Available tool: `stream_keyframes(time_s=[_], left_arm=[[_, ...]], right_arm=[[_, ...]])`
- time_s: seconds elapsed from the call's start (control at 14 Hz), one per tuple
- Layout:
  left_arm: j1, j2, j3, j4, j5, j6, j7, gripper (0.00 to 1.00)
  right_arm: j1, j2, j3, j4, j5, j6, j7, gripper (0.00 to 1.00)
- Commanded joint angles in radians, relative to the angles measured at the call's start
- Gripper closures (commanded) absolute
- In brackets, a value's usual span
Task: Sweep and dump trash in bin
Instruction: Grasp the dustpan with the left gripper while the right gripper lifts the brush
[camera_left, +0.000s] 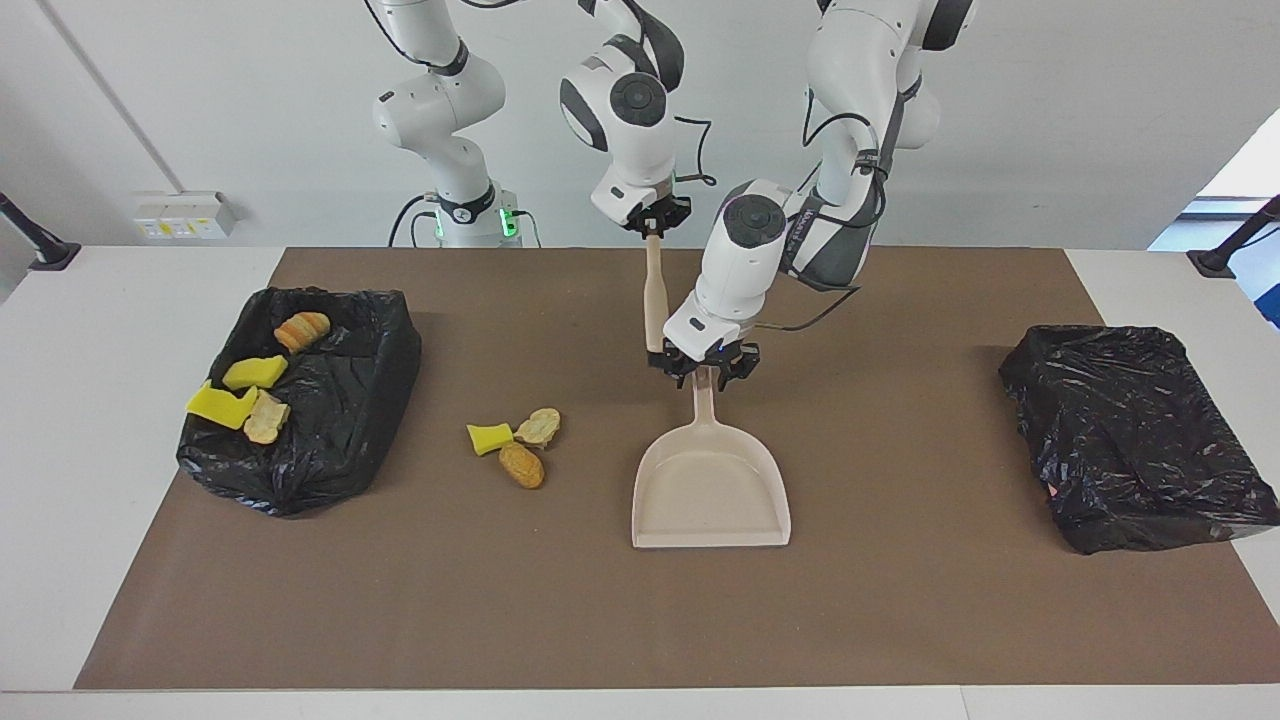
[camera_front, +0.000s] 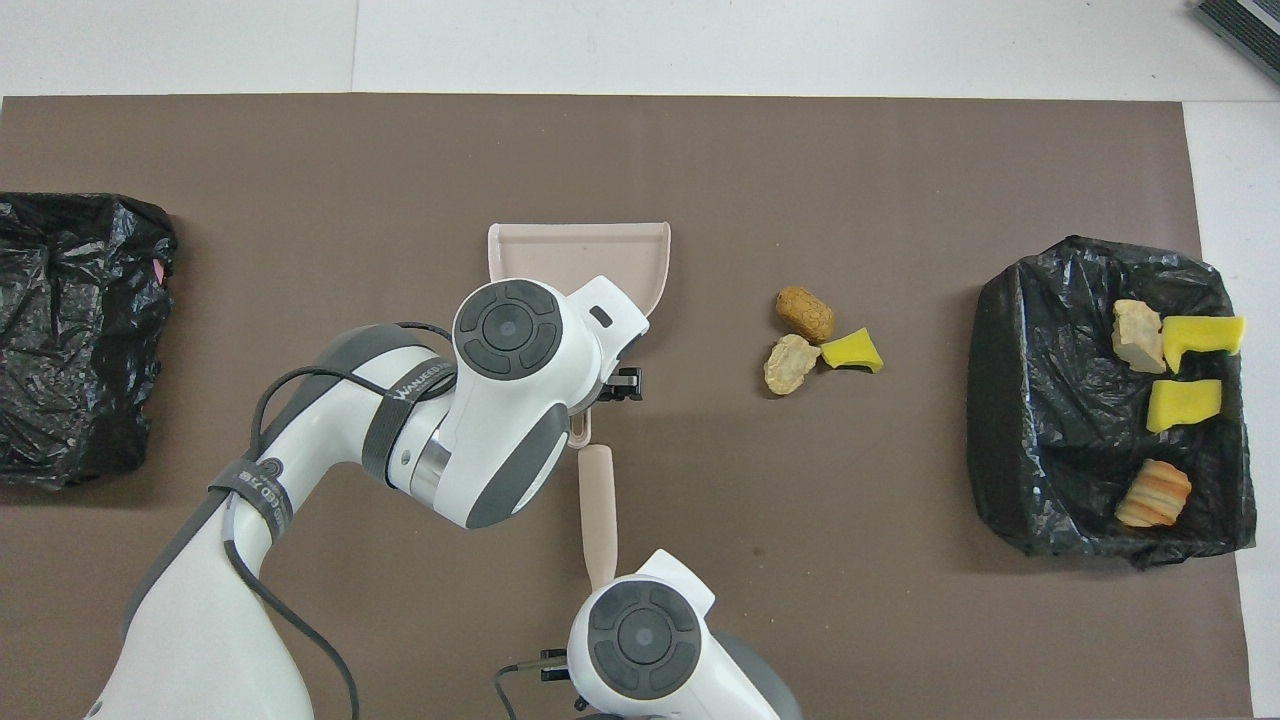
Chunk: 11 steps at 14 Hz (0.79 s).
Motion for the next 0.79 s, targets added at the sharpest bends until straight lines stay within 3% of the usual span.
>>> stream_keyframes(time_s=[0.0, 0.21, 0.36, 0.5, 0.72], left_arm=[[0.002, -0.028, 0.003, -0.029, -0.031, -0.011, -0.005, 0.38], [-0.007, -0.030, 0.003, -0.032, -0.035, -0.008, -0.008, 0.42], [-0.009, -0.031, 0.003, -0.033, -0.035, -0.012, -0.026, 0.64], [-0.006, -0.031, 0.004, -0.033, -0.035, -0.011, -0.037, 0.79], [0.001, -0.042, 0.004, -0.065, -0.035, -0.006, -0.048, 0.77]], right_arm=[[-0.092, -0.052, 0.007, -0.013, -0.064, -0.066, -0.071, 1.00], [-0.206, -0.060, 0.008, 0.009, -0.182, -0.112, -0.161, 1.00], [-0.263, -0.046, 0.010, 0.013, -0.277, -0.100, -0.249, 1.00], [-0.335, -0.023, 0.010, 0.019, -0.346, -0.080, -0.367, 1.00], [-0.442, 0.041, 0.012, 0.035, -0.431, 0.012, -0.510, 1.00]])
